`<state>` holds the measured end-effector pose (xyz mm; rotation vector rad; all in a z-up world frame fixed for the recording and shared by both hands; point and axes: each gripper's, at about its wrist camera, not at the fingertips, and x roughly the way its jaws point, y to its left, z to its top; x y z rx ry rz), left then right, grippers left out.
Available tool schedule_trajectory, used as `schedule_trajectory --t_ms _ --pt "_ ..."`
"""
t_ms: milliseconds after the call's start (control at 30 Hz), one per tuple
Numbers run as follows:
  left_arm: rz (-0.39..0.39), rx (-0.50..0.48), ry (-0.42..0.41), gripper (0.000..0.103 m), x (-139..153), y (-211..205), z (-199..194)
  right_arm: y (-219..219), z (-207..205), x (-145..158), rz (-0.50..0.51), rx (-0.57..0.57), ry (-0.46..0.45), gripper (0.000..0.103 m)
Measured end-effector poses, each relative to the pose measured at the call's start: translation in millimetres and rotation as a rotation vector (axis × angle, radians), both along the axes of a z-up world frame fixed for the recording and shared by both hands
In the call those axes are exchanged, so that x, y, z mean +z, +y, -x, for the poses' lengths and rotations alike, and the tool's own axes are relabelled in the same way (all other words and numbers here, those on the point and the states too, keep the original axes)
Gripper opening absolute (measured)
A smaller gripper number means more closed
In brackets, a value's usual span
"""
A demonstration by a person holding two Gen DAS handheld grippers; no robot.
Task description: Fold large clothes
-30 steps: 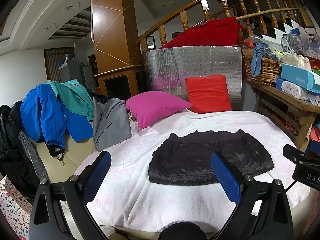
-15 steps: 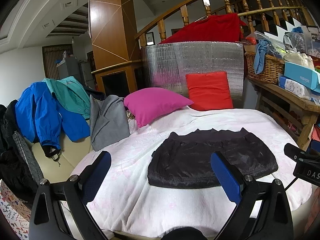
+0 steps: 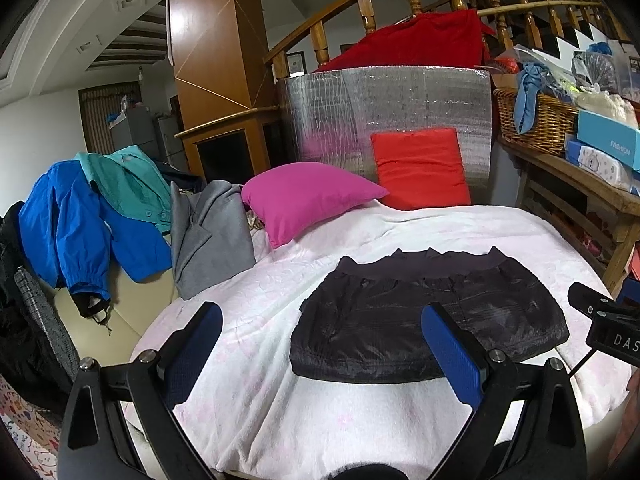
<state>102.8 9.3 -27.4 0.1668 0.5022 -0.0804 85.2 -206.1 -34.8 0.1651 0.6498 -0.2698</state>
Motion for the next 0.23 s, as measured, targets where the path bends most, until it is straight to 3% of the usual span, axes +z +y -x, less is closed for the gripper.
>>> schedule_trajectory --t_ms 133,233 --pt "0.010 -0.019 0.003 0.100 -5.2 -4.1 -9.7 -5.8 -13.1 -6.2 -0.004 -0.001 0.008 0.103" --pt "0.062 -0.047 0.031 0.100 -12.7 -1.7 -28.7 -15.7 -25.6 -12.3 -0.010 0.000 0.016 0.103"
